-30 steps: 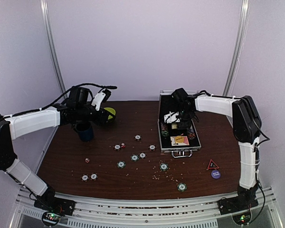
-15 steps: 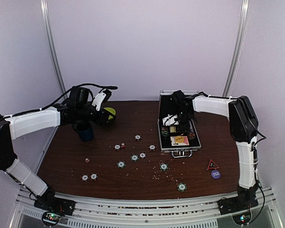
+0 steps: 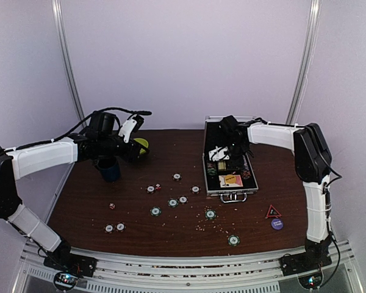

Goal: Pack up texas hold em set
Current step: Place the poker case in the slot.

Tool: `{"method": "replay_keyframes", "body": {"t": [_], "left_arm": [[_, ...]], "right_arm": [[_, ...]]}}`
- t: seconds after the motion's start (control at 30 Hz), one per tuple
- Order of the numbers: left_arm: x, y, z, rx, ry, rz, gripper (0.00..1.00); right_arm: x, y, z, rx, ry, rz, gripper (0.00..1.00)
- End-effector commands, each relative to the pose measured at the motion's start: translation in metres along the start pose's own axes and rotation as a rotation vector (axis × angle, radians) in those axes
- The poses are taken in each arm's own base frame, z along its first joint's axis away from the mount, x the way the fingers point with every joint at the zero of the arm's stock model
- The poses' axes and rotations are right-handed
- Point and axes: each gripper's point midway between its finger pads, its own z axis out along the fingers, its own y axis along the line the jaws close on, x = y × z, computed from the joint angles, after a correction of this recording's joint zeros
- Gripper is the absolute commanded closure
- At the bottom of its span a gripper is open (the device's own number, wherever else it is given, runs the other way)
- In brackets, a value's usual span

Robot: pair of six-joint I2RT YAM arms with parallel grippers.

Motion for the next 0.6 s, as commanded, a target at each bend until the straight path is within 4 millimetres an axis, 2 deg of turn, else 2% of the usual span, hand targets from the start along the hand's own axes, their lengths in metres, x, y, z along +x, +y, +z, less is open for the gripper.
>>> {"method": "replay_keyframes", "body": {"t": [0.0, 0.2, 0.57], "left_arm": [[-0.018, -0.003, -0.002, 0.007, -0.040, 0.030, 0.43], [-0.018, -0.005, -0.002, 0.011, -0.040, 0.033, 0.43], [-0.019, -0.006, -0.003, 0.011, -0.042, 0.037, 0.43]], "right_arm": [[0.002, -0.016, -0.003, 0.041, -0.005, 0.039, 0.26], [0.001, -0.019, -0.008, 0.047, -0.021, 0.053, 0.23], [0.003, -0.026, 0.000, 0.077, -0.004, 0.114, 0.28]]}}
